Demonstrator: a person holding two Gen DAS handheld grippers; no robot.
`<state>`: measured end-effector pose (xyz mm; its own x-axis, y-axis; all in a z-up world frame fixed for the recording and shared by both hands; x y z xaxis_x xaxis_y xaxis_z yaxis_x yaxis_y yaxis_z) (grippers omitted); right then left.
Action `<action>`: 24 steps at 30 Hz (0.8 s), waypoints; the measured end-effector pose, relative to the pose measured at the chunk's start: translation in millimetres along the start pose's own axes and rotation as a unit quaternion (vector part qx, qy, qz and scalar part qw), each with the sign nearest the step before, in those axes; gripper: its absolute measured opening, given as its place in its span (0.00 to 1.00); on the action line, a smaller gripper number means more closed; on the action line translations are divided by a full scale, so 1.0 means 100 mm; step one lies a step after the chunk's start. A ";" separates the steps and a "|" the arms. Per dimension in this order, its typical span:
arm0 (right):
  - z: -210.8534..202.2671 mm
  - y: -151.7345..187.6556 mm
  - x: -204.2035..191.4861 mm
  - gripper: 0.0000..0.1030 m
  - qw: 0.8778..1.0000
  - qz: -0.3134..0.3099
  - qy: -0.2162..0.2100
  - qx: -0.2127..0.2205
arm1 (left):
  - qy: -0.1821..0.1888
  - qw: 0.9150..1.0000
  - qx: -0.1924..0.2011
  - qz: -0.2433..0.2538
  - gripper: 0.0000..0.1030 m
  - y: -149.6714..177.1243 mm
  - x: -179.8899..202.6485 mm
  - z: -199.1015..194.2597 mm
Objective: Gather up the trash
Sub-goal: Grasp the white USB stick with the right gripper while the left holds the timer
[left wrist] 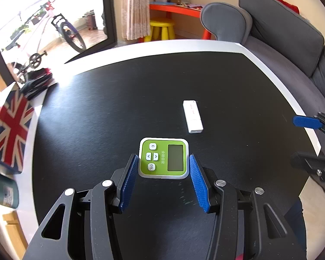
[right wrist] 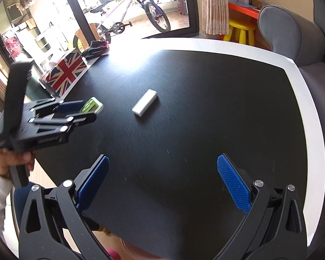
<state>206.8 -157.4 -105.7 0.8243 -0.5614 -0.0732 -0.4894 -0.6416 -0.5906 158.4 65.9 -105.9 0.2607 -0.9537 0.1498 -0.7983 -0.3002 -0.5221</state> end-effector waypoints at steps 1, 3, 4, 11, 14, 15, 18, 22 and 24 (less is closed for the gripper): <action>0.04 -0.06 -0.01 0.95 1.000 0.002 -0.004 0.000 | -0.001 1.000 0.002 -0.002 0.46 0.00 -0.02 -0.02; 0.12 -0.18 -0.01 0.95 1.000 0.006 -0.006 -0.004 | -0.002 1.000 0.003 -0.008 0.46 0.01 -0.07 -0.05; 0.16 -0.24 -0.01 0.95 1.000 0.009 -0.008 -0.006 | -0.002 1.000 0.003 -0.011 0.46 0.02 -0.09 -0.06; 0.48 -0.56 -0.08 0.95 0.999 0.022 -0.001 -0.029 | -0.001 1.000 0.003 -0.023 0.46 0.08 -0.22 -0.08; 0.65 -0.66 -0.11 0.95 0.999 0.026 0.005 -0.041 | 0.001 1.000 0.003 -0.027 0.46 0.10 -0.26 -0.08; 0.69 -0.69 -0.10 0.95 0.998 0.032 0.008 -0.046 | 0.001 1.000 0.003 -0.029 0.46 0.11 -0.28 -0.08; 0.90 -0.79 -0.10 0.95 0.997 0.047 0.018 -0.062 | 0.002 0.999 0.001 -0.034 0.46 0.13 -0.32 -0.05; 1.14 -0.86 -0.13 0.95 0.994 0.056 0.023 -0.087 | 0.005 0.999 -0.002 -0.042 0.46 0.14 -0.37 0.00; 1.23 -0.86 -0.14 0.95 0.993 0.060 0.024 -0.098 | 0.007 0.999 -0.003 -0.045 0.46 0.15 -0.40 0.01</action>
<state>272.8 -30.2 -152.2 0.7452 -0.6604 -0.0925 -0.6323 -0.6558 -0.4125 136.5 99.1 -121.0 0.3242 -0.9230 0.2072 -0.7757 -0.3847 -0.5002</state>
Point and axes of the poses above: each gripper's, at about its wrist camera, not at the fingertips, and z roughly the way its jaws point, x to its right, y to its underside, the point moved 5 cm from there along z, roughly the way its jaws point, and after that the axes turned 10 degrees about -z, right-handed, at the moved point
